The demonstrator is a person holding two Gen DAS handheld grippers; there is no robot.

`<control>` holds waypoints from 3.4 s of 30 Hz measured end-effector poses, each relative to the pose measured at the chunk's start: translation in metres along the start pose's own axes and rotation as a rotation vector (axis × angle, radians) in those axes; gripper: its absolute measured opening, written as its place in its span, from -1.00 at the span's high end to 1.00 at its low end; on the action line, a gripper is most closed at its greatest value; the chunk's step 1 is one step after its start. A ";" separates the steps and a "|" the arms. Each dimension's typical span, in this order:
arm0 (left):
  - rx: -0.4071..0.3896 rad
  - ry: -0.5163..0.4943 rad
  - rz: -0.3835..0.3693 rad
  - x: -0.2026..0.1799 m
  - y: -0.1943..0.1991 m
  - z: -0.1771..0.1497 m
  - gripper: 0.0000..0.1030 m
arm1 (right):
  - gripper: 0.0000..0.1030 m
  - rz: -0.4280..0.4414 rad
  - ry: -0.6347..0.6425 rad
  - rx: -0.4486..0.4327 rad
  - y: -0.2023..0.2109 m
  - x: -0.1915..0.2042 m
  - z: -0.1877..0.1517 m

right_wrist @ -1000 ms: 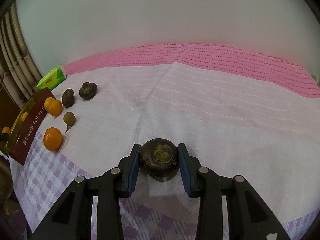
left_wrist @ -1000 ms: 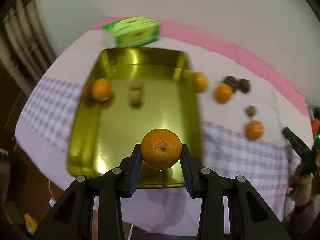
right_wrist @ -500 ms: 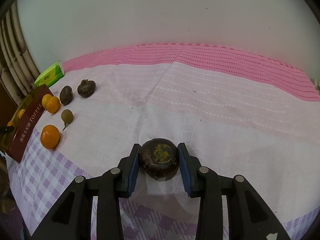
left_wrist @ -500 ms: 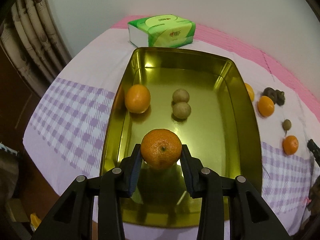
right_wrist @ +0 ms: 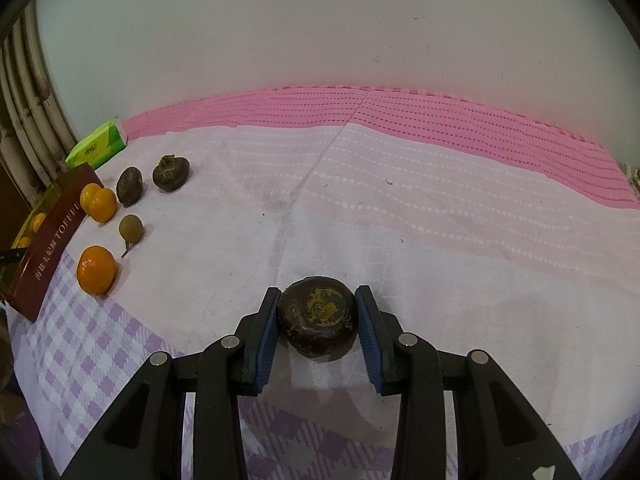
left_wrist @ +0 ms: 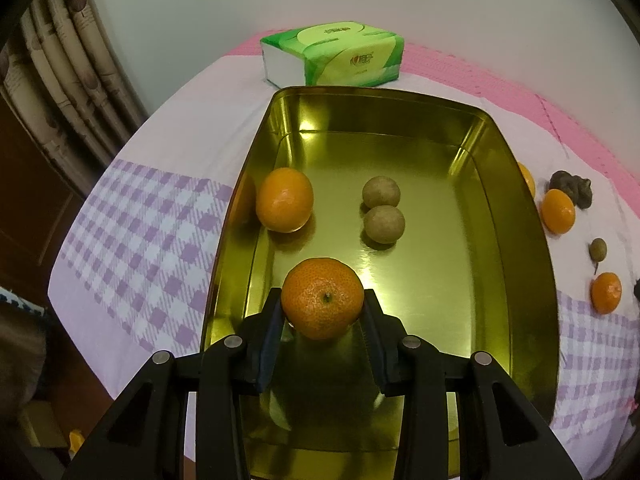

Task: Organize fruits
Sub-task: 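Lower the mandarin into the tin tray and open the left gripper, then carry the brown fruit into the tin tray and open the right gripper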

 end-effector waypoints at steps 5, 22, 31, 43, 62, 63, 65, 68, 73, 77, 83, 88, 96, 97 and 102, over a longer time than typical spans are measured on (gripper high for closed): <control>0.012 -0.013 0.018 0.002 -0.005 -0.001 0.23 | 0.33 -0.011 0.008 0.000 0.000 0.000 0.000; -0.063 -0.081 0.100 -0.009 0.031 0.006 -0.28 | 0.33 -0.036 0.026 0.002 0.001 0.000 -0.001; -0.080 -0.046 0.042 -0.028 0.072 -0.001 -0.40 | 0.33 -0.041 0.031 0.002 0.000 0.003 0.000; -0.097 0.059 0.045 -0.026 0.103 -0.050 -0.44 | 0.33 -0.078 0.060 0.002 0.000 0.006 -0.001; -0.121 0.126 0.147 0.011 0.100 -0.047 -0.44 | 0.34 0.077 0.069 -0.023 0.059 0.092 0.028; -0.121 0.128 0.152 0.012 0.100 -0.047 -0.44 | 0.34 0.101 0.085 -0.030 0.063 0.107 0.034; -0.119 0.131 0.160 0.014 0.099 -0.047 -0.44 | 0.34 0.148 0.122 -0.043 0.071 0.136 0.043; -0.117 0.136 0.175 0.017 0.099 -0.047 -0.44 | 0.34 0.241 0.173 -0.050 0.081 0.189 0.058; -0.128 0.163 0.189 0.027 0.100 -0.045 -0.44 | 0.34 0.373 0.237 -0.035 0.083 0.268 0.074; -0.119 0.176 0.193 0.034 0.096 -0.044 -0.44 | 0.34 0.455 0.279 -0.001 0.074 0.324 0.085; -0.124 0.161 0.209 0.036 0.096 -0.042 -0.44 | 0.34 0.508 0.328 0.068 0.048 0.388 0.095; -0.134 0.163 0.222 0.041 0.098 -0.040 -0.45 | 0.34 0.499 0.370 0.118 0.020 0.421 0.095; -0.119 0.173 0.214 0.045 0.094 -0.039 -0.47 | 0.34 0.463 0.380 0.171 -0.016 0.442 0.096; -0.115 0.167 0.216 0.044 0.093 -0.039 -0.47 | 0.34 0.457 0.377 0.179 -0.019 0.443 0.096; -0.101 0.157 0.216 0.043 0.089 -0.040 -0.48 | 0.34 0.428 0.385 0.200 -0.034 0.452 0.098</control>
Point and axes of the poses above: each gripper's, at about its wrist camera, not at the fingertips, and y roughly against the way its jaws point, x to its left, z to its top, the point moved 8 cm from there along -y, roughly the way its jaws point, and after that the axes turned 8 degrees about -z, right-handed, at the moved point
